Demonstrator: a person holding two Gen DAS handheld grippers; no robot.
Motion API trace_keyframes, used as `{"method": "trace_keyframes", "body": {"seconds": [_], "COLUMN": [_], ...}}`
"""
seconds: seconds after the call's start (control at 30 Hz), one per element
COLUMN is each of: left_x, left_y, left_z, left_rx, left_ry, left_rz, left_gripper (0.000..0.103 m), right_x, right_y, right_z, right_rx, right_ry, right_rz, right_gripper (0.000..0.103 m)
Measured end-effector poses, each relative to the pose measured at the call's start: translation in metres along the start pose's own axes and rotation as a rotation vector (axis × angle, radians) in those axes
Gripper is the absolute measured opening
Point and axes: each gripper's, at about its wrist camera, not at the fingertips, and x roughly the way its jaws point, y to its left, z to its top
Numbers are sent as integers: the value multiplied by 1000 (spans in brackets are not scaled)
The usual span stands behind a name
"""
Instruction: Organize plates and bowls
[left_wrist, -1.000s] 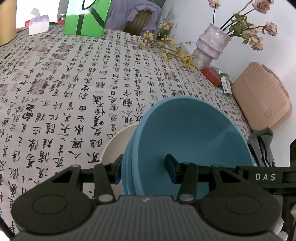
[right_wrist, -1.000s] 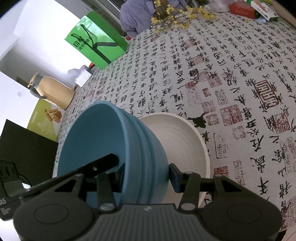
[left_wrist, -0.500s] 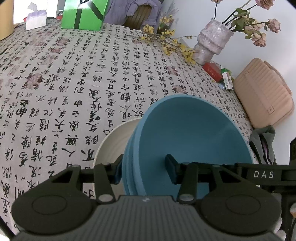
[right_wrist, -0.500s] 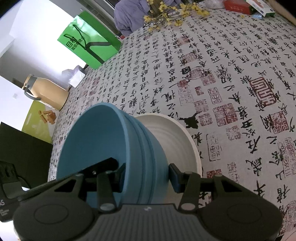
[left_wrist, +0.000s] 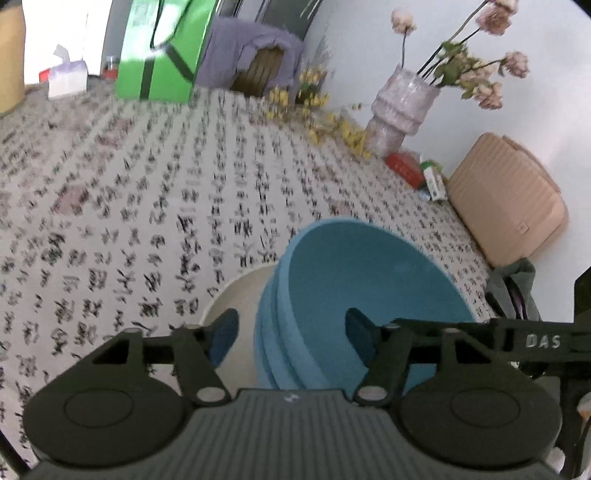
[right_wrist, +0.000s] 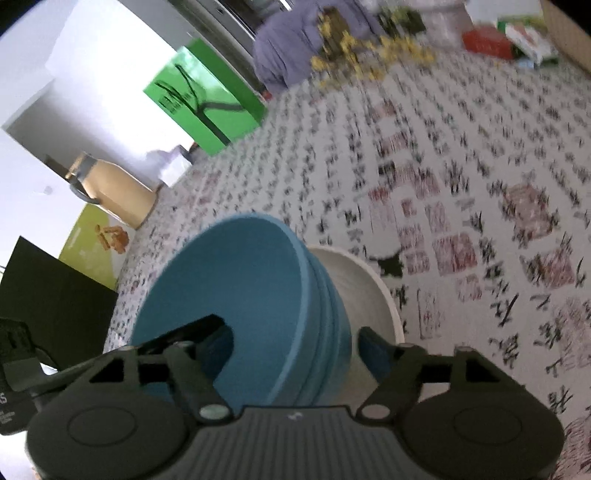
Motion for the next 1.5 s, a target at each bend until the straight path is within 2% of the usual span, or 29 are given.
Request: {"method": "trace_keyframes", "body": {"seconds": [0.07, 0.13, 0.2, 0.23, 0.3, 0.37, 0.53, 0.6, 0.7, 0.83, 1.03, 1.27, 1.5], "left_x": [-12, -26, -42, -51, -69, -81, -102, -108, -116, -123, -136, -147, -153], "left_y": [0, 1, 2, 2, 3, 2, 2, 0, -3, -4, -7, -11, -13], "left_z": [-4, -10, -20, -28, -47, -62, -108, -127, -153, -181, -219, -236, -253], "left_rx": [9, 29, 56, 73, 103, 124, 140, 161, 193, 190, 219, 228, 250], "left_ry": [-46, -111, -194, -248, -364, -434, -533, -553, -554, -544, -569, -592, -632], "left_rz": [-2, 5, 18, 30, 69, 105, 171, 202, 246, 241, 247, 235, 242], "left_gripper": [79, 86, 97, 103, 103, 103, 103, 103, 103, 103, 103, 103, 103], "right_x": [-9, -19, -31, -39, -53, -64, -80, -82, -81, -78, -85, -89, -93], "right_y": [2, 3, 3, 4, 9, 11, 16, 19, 23, 26, 34, 42, 36], "right_z": [-4, -12, -21, -29, -47, -67, -119, -139, -167, -192, -223, -253, -261], "right_rx": [-31, -67, -106, -140, -216, -275, -359, -395, -442, -429, -481, -549, -500], "right_ry": [-42, -85, -143, -195, -288, -378, -523, -549, -539, -511, -533, -582, -570], "right_rz": [-4, -1, 8, 7, -22, -58, -113, -148, -174, -167, -206, -254, -227], "right_gripper": [87, 95, 103, 103, 103, 103, 103, 103, 103, 103, 103, 103, 103]}}
